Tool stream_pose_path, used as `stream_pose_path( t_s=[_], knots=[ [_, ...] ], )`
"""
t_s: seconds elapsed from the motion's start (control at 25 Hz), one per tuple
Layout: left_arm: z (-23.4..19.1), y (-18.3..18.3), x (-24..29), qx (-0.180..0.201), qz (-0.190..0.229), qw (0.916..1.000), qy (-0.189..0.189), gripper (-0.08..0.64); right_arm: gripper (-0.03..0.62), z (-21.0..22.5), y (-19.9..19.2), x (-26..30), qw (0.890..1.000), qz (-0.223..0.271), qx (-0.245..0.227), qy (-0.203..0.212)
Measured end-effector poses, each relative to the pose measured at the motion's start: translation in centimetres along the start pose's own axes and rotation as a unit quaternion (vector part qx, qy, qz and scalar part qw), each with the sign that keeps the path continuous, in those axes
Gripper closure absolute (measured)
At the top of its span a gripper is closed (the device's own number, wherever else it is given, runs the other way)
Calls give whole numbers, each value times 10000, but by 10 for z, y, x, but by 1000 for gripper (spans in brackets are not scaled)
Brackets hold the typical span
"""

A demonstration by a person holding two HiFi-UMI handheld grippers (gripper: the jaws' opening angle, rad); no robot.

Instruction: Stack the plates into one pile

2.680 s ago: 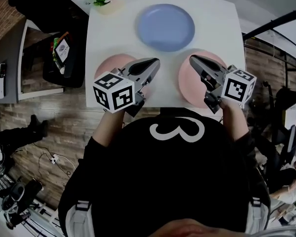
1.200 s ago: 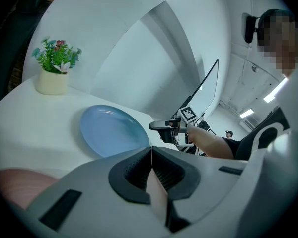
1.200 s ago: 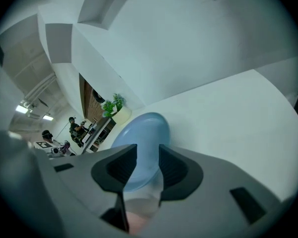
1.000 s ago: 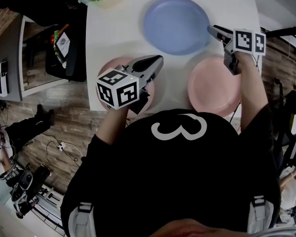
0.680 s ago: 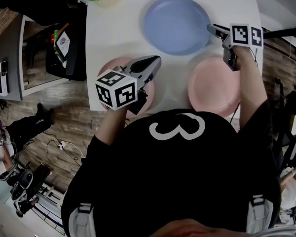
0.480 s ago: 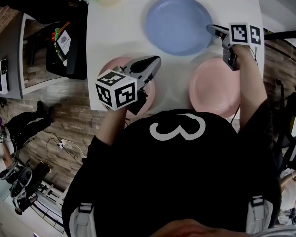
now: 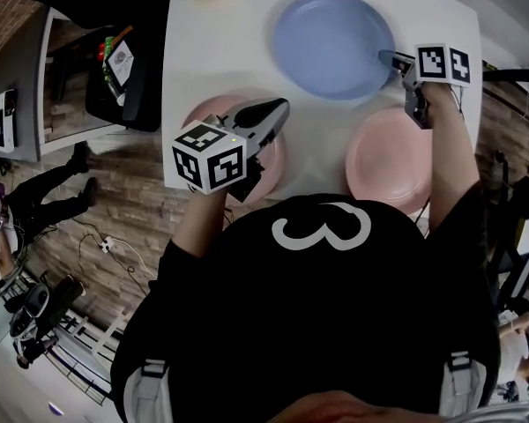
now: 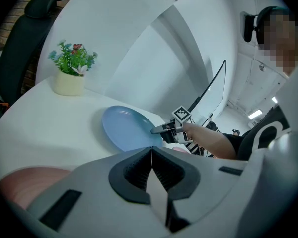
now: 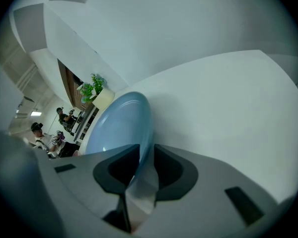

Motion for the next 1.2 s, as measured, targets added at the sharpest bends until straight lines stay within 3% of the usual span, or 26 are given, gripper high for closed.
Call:
stream_pose_path(
  t_s=[0.36,1.2],
  knots=[
    [-8,-12,-7,-89,-30,9999,100,543,536,5,-2,4,9999,-22,39,-166],
    [-9,-28,-38,-155,187,9992,317,543,555,6,-1,-3,9975,336,534,-311]
  ],
)
Point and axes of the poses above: the fingertips, and each gripper's own axes: x forward along the fingers, z to its right, y out of its top, the point moved 2 cm from there along -x, backward along the fingers, and after that the axes turned 13 degrees about -x, right-handed, at the moved point
